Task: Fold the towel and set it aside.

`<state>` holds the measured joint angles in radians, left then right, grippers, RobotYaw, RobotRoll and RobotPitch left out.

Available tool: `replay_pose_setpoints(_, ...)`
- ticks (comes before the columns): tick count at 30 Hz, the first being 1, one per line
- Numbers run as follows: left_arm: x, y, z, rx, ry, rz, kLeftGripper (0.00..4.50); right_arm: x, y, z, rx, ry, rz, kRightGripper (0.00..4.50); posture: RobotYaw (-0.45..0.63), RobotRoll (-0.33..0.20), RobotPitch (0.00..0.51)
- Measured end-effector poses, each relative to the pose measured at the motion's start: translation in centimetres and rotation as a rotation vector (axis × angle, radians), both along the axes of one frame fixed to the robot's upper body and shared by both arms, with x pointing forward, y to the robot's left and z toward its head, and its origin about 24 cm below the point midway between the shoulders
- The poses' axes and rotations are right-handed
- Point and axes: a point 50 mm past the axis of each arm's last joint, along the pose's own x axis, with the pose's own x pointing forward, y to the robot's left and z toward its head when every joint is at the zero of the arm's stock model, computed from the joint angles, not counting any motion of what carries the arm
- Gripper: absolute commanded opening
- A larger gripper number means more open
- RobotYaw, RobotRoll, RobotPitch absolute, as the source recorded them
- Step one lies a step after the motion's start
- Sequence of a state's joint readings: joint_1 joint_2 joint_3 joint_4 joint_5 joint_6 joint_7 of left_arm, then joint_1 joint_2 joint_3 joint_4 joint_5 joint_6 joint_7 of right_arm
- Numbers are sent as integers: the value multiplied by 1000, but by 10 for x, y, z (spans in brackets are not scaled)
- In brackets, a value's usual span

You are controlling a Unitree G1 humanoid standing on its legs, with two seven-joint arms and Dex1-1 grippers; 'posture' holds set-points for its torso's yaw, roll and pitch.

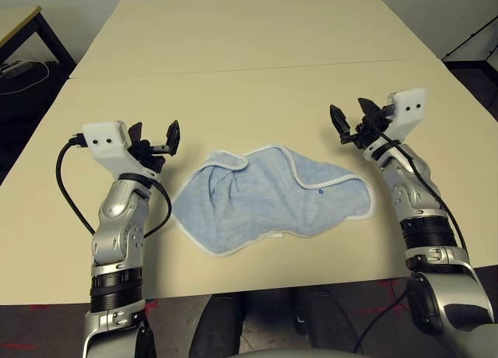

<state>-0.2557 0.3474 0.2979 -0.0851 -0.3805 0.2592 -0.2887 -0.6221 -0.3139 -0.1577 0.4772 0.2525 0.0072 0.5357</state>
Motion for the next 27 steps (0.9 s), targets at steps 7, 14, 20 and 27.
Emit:
replay_pose_setpoints(7,-15,-11,15,105,23,-451,4463,1,11,-3,4,-1,16,4429,76,0,163)
replay_pose_setpoints(14,-25,-30,12,183,112,-829,4463,1,18,-4,-21,11,-5,4429,70,0,167)
replay_pose_setpoints(20,-27,-39,2,276,164,-978,4463,-2,18,7,-198,41,59,4429,68,0,176)
replay_pose_setpoints(27,-27,-37,-4,347,161,-1021,4463,-14,30,33,-293,4,200,4429,69,0,177)
